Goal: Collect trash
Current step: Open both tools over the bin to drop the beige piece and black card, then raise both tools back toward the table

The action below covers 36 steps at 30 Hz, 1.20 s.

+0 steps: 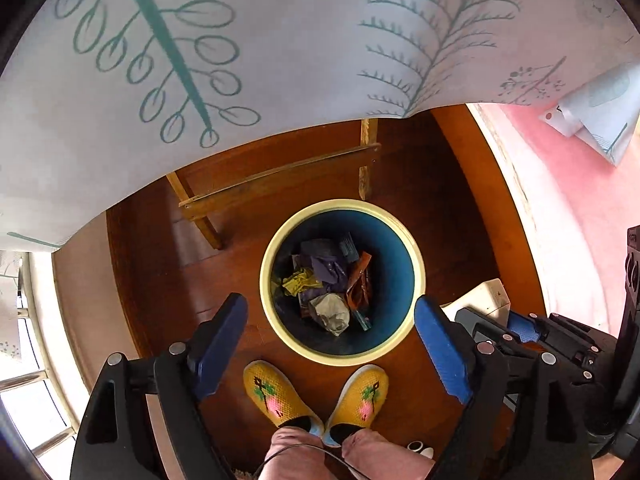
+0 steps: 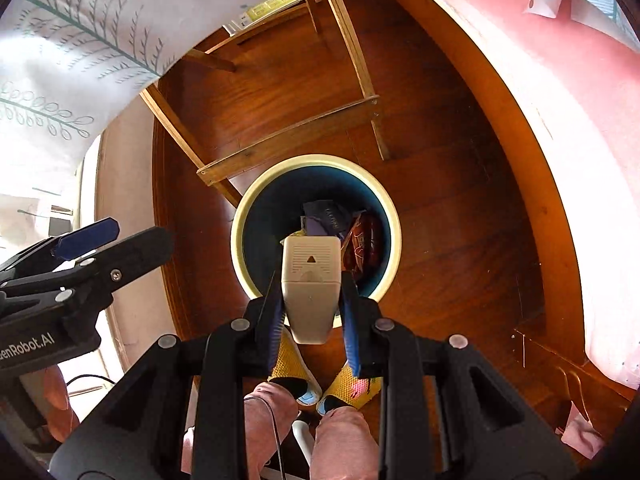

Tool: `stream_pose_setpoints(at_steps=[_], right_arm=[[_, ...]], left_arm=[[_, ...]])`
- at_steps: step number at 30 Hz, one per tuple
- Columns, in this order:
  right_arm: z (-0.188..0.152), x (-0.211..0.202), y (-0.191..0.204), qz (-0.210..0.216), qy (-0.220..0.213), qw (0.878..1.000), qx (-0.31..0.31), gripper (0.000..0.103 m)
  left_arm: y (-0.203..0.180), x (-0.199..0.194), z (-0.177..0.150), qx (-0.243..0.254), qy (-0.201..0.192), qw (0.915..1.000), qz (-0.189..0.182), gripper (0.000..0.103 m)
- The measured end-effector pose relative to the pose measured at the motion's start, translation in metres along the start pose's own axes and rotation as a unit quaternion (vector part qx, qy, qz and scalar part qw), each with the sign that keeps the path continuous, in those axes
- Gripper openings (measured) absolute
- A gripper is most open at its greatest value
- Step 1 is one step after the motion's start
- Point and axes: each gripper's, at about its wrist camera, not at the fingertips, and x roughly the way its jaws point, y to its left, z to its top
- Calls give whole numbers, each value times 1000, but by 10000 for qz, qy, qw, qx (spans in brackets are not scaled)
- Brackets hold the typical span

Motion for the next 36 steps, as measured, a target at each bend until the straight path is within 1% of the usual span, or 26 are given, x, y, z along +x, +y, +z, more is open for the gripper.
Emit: stream_pose_setpoints(at_steps=[4, 10, 11, 12, 14, 15, 16, 17, 22, 27, 30, 36], right_arm=[[2, 12, 5, 21, 15, 10000, -44, 22], [10, 22, 17, 74, -46, 10000, -17, 22], [12, 21, 19, 70, -73, 9999, -31, 24], [14, 19, 21, 61, -105, 9999, -46, 26], [18, 18, 25, 35, -167, 9998, -53, 39], [19, 17, 27, 46, -195, 9998, -47, 41], [21, 17, 29, 52, -201, 9998, -46, 47], [24, 16, 31, 38, -202, 9998, -44, 50], [31, 13, 38, 30, -142, 9999, -32, 50], [34, 0, 43, -25, -99, 9999, -38, 50], [33, -14, 44, -50, -66, 10000, 23, 50], [31, -56, 50, -56, -39, 10000, 60, 50]], left_arm=[[11, -3, -5, 56, -152, 9998, 134, 87], [35, -13, -7, -68, -231, 9995, 219, 87], [38, -15, -7, -87, -253, 9994, 224, 87], [41, -16, -6, -98, -266, 9994, 222, 87], [45, -21, -6, -98, -279, 9993, 215, 87], [47, -24, -5, -85, -273, 9994, 218, 87], [47, -25, -4, -68, -259, 9994, 221, 87], [48, -26, -4, -47, -246, 9995, 215, 87], [42, -36, -1, -30, -204, 9996, 213, 87], [39, -55, 0, -76, -154, 9997, 156, 87], [35, -73, 2, -72, -126, 9998, 150, 87], [26, -124, 0, -14, -168, 9997, 164, 87]])
